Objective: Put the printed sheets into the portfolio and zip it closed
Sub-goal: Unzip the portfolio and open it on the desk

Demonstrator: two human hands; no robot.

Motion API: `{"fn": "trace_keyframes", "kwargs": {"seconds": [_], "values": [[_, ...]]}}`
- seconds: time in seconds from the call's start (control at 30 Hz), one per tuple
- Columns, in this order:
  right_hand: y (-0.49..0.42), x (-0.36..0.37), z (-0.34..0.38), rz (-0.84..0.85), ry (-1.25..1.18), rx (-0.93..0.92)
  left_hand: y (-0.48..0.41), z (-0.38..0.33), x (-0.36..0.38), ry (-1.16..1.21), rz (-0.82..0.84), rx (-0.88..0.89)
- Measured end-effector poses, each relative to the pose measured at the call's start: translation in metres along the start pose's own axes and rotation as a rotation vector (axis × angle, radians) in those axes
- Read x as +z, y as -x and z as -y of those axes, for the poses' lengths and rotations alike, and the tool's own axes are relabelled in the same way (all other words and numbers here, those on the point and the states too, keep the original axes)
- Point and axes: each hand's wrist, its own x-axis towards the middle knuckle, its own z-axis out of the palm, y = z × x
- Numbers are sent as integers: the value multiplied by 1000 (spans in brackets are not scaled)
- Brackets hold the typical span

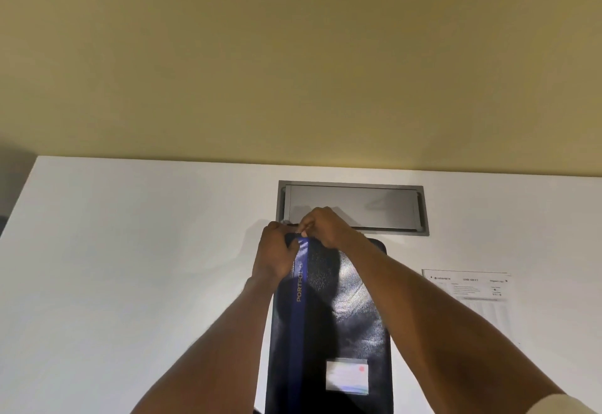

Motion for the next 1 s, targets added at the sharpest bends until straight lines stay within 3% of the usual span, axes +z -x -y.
{"fn": "trace_keyframes", "kwargs": {"seconds": [0.2, 0.4, 0.6, 0.87, 1.0], "values": [[-6, -10, -6, -4, -61, -40, -1, -1, -2, 17, 6, -4], [-8, -8, -3, 30, 253, -156, -4, -2, -2, -2, 11, -19], [10, -23, -29, -48, 507, -203, -7, 4, -2, -40, 4, -36], [50, -50, -92, -135, 494, -15, -9, 9, -2, -38, 4, -37], [77, -58, -121, -224, 315, 78, -10, 11, -2, -48, -2, -44]]}}
